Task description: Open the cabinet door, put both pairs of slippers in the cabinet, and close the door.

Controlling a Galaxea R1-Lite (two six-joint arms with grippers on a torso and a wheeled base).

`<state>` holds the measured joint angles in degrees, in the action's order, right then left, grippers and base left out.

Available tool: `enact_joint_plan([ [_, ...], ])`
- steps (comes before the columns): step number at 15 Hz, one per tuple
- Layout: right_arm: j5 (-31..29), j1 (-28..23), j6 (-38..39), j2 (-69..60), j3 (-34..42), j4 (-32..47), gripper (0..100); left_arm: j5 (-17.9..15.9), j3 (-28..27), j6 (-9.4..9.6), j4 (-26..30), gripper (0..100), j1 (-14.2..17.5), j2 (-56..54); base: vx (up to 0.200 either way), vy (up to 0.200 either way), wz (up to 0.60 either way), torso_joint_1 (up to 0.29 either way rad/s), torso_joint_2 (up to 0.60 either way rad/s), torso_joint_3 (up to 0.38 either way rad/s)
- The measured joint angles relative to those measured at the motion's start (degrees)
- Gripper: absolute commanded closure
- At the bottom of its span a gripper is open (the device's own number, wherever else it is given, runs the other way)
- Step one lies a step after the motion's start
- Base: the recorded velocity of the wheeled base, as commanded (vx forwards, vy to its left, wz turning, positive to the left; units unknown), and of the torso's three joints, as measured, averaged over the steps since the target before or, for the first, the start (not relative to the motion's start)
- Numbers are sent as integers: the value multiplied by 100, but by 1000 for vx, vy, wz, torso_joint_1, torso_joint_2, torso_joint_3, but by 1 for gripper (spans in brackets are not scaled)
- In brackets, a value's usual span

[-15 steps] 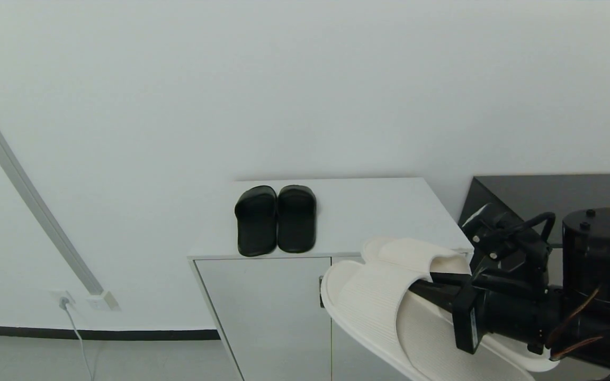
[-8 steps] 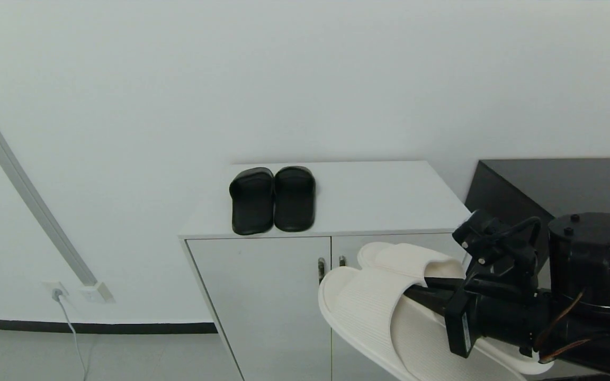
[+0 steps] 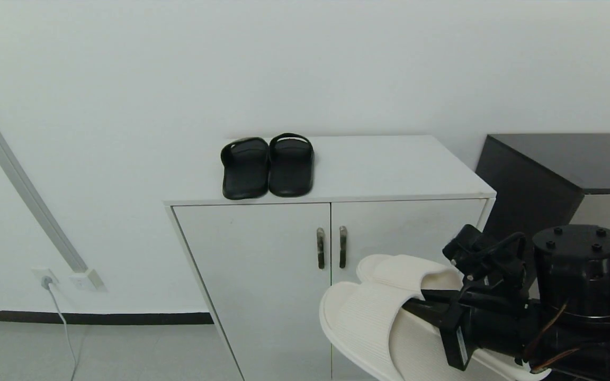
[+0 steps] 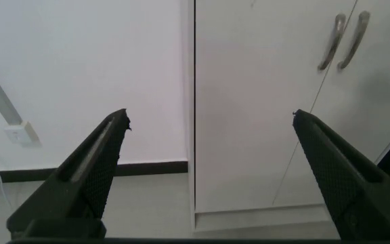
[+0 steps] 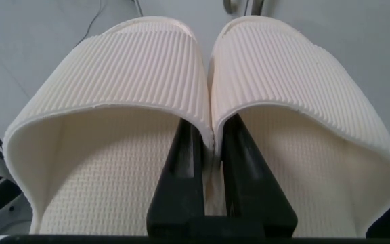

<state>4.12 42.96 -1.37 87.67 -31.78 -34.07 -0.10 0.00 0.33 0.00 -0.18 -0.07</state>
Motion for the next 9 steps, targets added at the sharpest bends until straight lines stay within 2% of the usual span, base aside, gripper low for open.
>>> enact_joint_plan([
  [9, 28, -24, 41, -144, 244, 0, 100, 0, 0, -1, 0, 0, 0, 0, 0, 0, 0, -146, 479, 332],
])
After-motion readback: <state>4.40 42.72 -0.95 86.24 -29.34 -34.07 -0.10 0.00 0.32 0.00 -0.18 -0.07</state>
